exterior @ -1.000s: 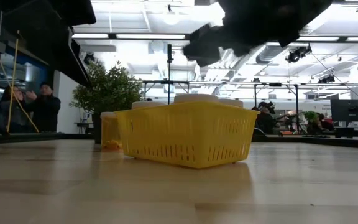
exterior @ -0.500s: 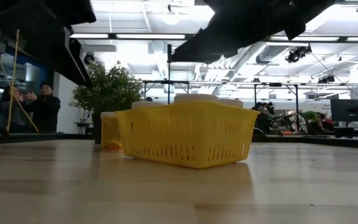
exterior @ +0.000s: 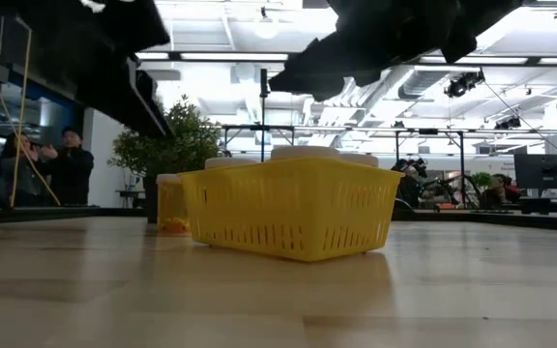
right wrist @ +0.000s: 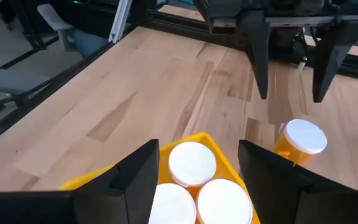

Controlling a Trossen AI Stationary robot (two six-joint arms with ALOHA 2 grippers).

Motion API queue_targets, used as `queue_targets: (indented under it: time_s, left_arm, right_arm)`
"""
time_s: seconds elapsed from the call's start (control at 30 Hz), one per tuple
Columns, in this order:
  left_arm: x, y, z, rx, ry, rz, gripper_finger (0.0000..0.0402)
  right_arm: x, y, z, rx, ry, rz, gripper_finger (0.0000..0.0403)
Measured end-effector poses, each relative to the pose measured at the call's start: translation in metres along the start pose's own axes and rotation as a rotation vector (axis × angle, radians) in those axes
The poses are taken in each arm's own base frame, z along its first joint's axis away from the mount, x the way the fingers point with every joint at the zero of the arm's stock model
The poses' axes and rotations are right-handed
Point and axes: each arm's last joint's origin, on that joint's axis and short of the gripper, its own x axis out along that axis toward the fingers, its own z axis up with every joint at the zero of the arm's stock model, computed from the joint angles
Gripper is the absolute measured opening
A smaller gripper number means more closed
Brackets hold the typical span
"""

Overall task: Pick and place pill bottles into a basket
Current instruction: Put the pill bottle into the yellow transparent bin

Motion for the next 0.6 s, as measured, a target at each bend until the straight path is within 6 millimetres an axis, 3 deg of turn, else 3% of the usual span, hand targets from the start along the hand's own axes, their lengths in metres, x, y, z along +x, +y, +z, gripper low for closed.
queue_targets:
  time_s: [0.3,0.43,0.6]
  left_arm:
    - [0.002,0.003,0.002,0.139,-0.032,0.132,0.0282]
    - [0.002,0.004,0.003,0.120,-0.040,0.140,0.0284]
    - [0.007,0.015,0.005,0.063,-0.027,0.167,0.0336]
  right_arm:
    - [0.000,0.000,-0.002,-0.001,0.021,0.004,0.0211]
    - [0.000,0.001,-0.003,0.000,0.033,0.007,0.0211]
    - [0.000,0.001,-0.005,0.003,0.047,0.009,0.0211]
